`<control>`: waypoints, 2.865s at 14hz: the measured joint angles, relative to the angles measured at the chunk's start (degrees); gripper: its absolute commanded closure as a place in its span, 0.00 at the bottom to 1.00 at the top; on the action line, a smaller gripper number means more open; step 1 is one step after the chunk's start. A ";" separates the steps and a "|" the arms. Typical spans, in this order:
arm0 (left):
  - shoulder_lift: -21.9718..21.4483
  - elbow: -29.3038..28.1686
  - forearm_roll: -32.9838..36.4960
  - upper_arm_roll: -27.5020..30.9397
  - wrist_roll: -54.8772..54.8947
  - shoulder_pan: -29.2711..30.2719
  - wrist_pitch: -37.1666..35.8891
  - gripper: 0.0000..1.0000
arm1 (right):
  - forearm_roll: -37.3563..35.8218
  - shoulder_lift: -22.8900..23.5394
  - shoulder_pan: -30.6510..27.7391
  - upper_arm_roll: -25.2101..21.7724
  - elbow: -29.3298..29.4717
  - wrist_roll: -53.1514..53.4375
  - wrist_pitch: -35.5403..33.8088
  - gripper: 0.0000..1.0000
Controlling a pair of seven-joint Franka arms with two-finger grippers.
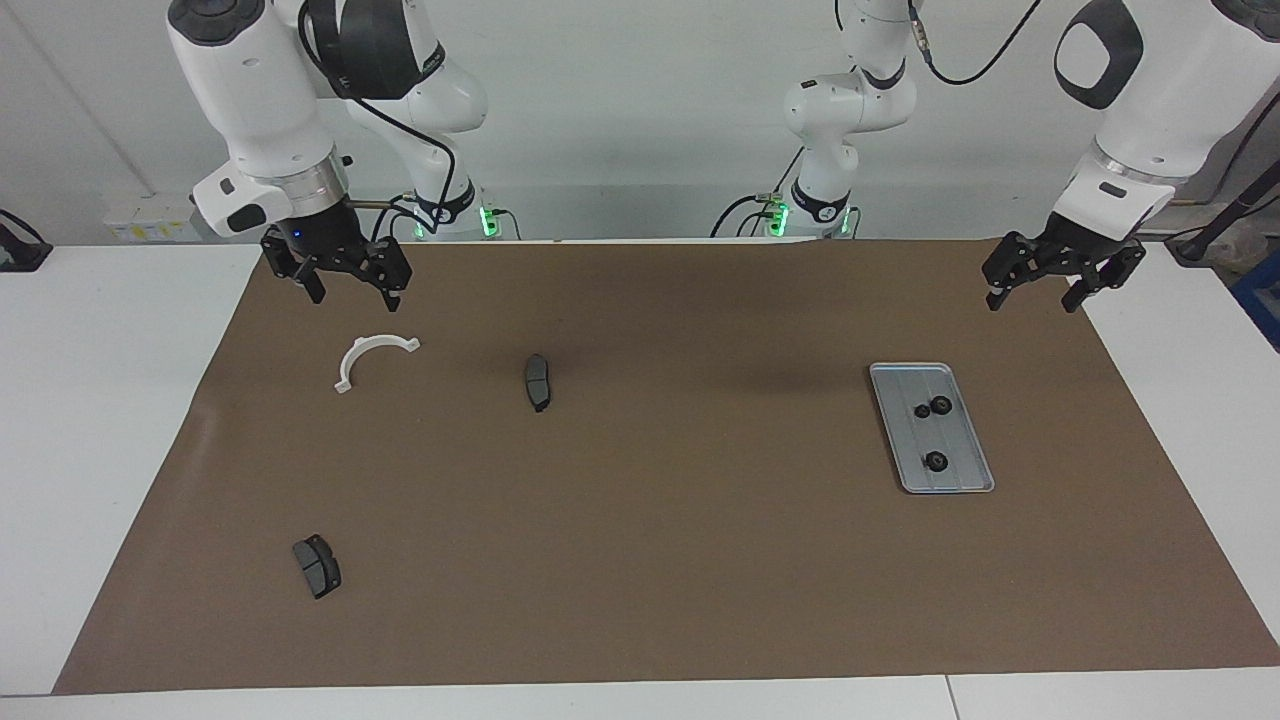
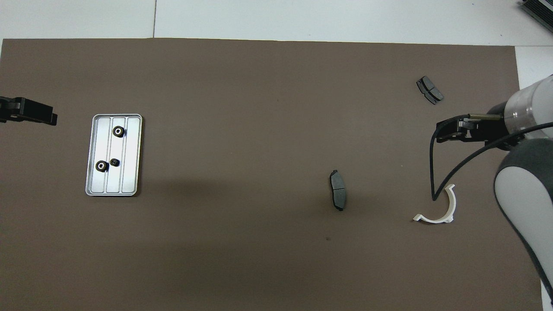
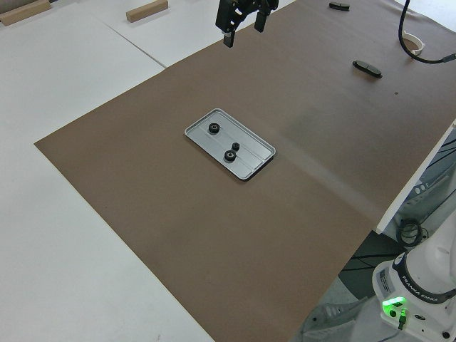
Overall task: Place bearing gear from tray to pile
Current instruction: 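Move the left gripper over the metal tray of black bearings, then grasp a black bearing gear in the tray with the left gripper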
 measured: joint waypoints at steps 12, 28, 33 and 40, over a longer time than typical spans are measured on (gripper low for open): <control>-0.15 -26.36 0.07 0.50 -0.17 0.29 28.94 0.00 | 0.00 0.00 0.00 0.02 -0.01 0.00 0.00 0.00; 5.42 -36.90 0.07 0.38 -0.96 0.25 38.85 0.47 | 0.00 0.00 0.00 0.02 -0.01 0.00 0.00 0.00; 5.61 -38.37 0.07 0.34 -1.08 0.24 41.92 0.49 | 0.00 0.00 0.00 0.02 -0.01 0.00 0.00 0.00; 6.51 -38.85 0.07 0.27 -1.34 0.23 43.77 0.76 | 0.11 0.00 0.01 0.04 -0.01 0.00 0.00 0.00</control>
